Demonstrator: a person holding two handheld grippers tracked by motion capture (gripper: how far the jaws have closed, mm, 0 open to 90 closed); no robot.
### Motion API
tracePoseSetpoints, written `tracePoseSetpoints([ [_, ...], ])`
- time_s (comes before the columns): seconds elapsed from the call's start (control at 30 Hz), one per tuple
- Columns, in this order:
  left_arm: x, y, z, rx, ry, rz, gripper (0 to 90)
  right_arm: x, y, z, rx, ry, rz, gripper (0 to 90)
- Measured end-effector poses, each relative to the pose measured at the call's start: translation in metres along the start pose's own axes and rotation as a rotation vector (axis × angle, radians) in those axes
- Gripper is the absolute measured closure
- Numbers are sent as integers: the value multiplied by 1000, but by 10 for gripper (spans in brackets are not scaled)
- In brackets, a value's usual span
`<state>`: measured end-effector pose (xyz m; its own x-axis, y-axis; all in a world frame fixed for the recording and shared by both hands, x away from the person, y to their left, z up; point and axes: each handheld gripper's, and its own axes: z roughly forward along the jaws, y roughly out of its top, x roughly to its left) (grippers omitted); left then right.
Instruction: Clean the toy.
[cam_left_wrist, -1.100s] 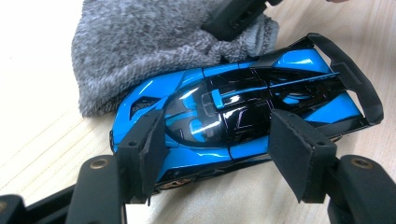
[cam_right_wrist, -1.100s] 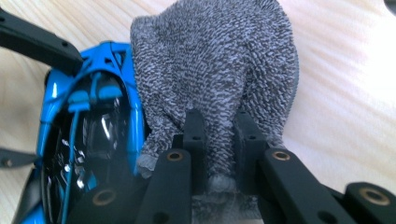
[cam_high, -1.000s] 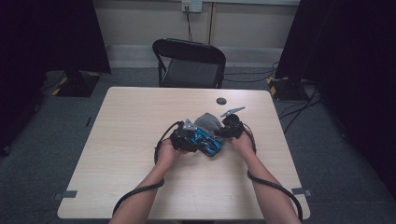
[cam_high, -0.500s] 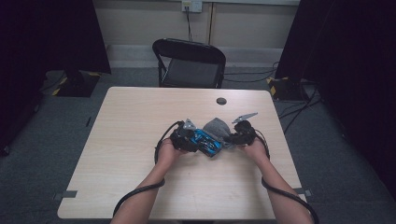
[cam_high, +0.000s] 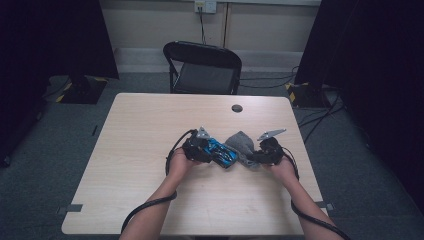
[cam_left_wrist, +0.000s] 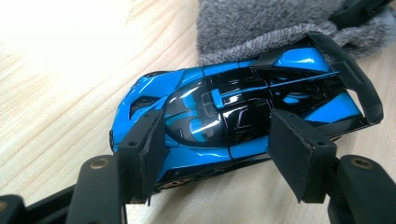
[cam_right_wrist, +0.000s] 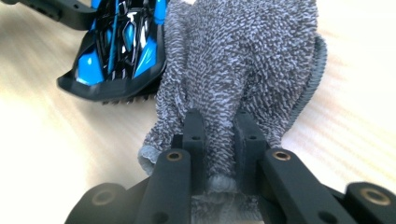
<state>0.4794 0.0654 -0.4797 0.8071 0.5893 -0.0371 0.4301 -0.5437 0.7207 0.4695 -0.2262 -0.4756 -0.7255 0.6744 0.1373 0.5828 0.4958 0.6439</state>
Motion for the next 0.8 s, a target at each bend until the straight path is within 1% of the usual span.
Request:
tracePoseSetpoints([
  [0.8, 0, 0, 0, 0, 1, 2, 369, 4, -35, -29, -13, 44, 6, 782],
])
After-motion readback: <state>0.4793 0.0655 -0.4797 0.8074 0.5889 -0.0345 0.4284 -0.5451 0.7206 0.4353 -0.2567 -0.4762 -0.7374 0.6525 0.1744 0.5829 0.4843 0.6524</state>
